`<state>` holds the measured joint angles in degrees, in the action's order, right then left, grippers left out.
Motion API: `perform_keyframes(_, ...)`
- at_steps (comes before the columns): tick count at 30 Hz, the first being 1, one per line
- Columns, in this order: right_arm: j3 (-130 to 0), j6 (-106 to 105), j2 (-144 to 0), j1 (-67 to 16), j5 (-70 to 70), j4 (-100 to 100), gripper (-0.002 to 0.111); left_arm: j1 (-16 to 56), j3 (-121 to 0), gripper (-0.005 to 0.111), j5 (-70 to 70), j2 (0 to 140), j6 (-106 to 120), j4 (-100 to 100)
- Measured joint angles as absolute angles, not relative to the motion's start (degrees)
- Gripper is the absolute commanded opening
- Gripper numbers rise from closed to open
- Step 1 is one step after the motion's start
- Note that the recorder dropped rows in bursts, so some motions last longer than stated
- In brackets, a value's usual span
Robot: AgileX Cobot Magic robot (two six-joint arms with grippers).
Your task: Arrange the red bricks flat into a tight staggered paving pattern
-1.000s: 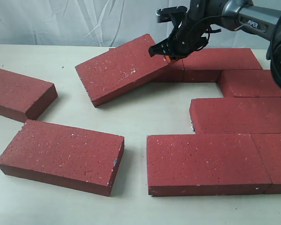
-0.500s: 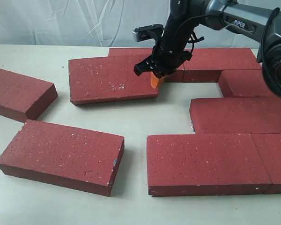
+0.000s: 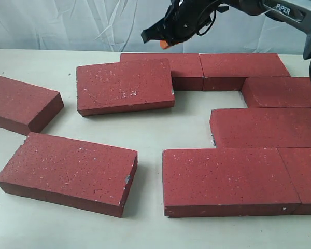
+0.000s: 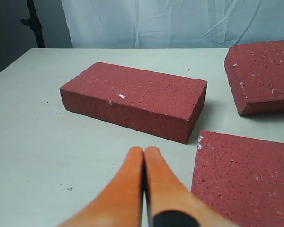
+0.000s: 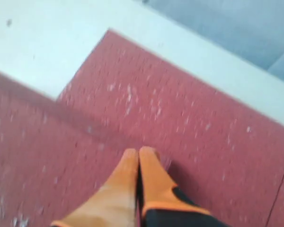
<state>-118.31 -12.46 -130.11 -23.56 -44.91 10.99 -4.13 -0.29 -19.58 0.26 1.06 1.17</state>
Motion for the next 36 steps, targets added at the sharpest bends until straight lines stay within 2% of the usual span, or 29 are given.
perform_keyframes(4, -118.31, -8.43, -131.98, -23.56, -33.94, 10.99, -0.001, -4.13, -0.29, 0.0, -19.58, 0.26, 1.06, 1.17)
perform_keyframes(9, -118.31, -5.82, -135.69, -23.56, -29.84, 11.11, -0.001, -4.13, -0.29, 0.0, -19.58, 0.26, 1.06, 1.17)
perform_keyframes(29, -118.45, -5.71, -138.06, -23.66, -43.19, 15.57, -0.001, -4.13, -0.29, 0.0, -19.58, 0.26, 1.06, 1.07)
perform_keyframes(36, -118.45, -5.94, -137.03, -23.66, -42.23, 16.76, -0.001, -4.13, -0.29, 0.0, -19.58, 0.26, 1.06, 1.07)
